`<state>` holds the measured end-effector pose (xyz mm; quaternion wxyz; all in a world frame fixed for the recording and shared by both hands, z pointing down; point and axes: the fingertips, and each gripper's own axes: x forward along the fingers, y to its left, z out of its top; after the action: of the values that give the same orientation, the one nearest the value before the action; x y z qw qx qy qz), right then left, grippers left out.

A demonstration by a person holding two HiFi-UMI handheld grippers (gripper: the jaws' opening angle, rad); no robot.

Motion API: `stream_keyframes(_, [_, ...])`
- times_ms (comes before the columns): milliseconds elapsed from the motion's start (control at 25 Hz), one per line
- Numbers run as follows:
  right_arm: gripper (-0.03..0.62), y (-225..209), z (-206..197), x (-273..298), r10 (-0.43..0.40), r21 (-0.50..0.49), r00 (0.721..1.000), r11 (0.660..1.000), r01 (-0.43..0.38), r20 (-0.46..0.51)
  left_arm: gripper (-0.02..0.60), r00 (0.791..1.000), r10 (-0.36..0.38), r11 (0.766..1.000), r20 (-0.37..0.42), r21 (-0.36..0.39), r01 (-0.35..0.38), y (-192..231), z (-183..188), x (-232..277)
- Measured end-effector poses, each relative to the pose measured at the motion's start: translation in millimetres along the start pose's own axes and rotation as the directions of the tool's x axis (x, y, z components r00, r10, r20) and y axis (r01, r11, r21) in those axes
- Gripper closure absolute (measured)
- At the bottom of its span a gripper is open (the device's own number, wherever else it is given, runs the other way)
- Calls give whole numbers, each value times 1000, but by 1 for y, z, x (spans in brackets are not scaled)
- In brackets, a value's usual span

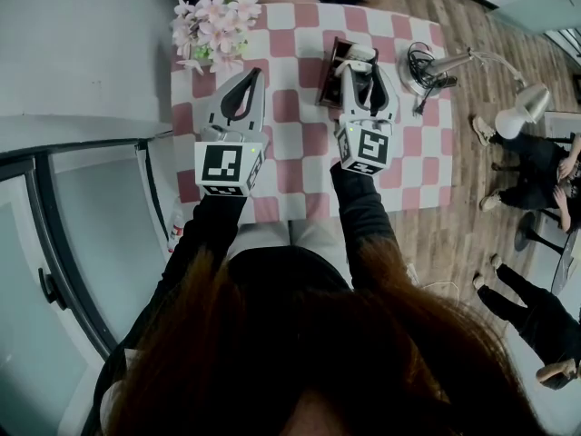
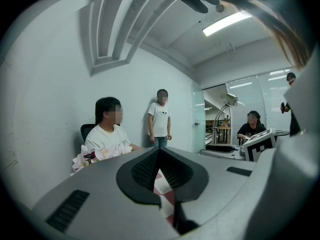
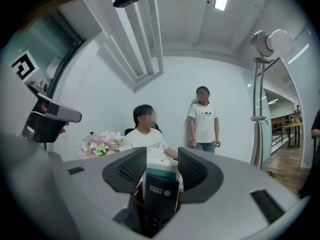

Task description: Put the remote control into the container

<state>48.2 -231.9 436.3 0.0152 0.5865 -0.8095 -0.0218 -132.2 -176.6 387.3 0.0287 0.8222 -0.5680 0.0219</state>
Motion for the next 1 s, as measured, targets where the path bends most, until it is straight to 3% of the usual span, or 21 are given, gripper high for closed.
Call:
stream_keyframes(440, [545, -7, 14, 5, -7, -25, 1000, 1000, 7, 13, 583, 1000, -6, 1000, 12, 4, 6, -1, 6, 3])
stream_keyframes(1000, [569, -25, 53, -11, -43, -41, 996, 998, 46, 75, 583, 998, -35, 999, 56, 3, 35, -14, 25, 5])
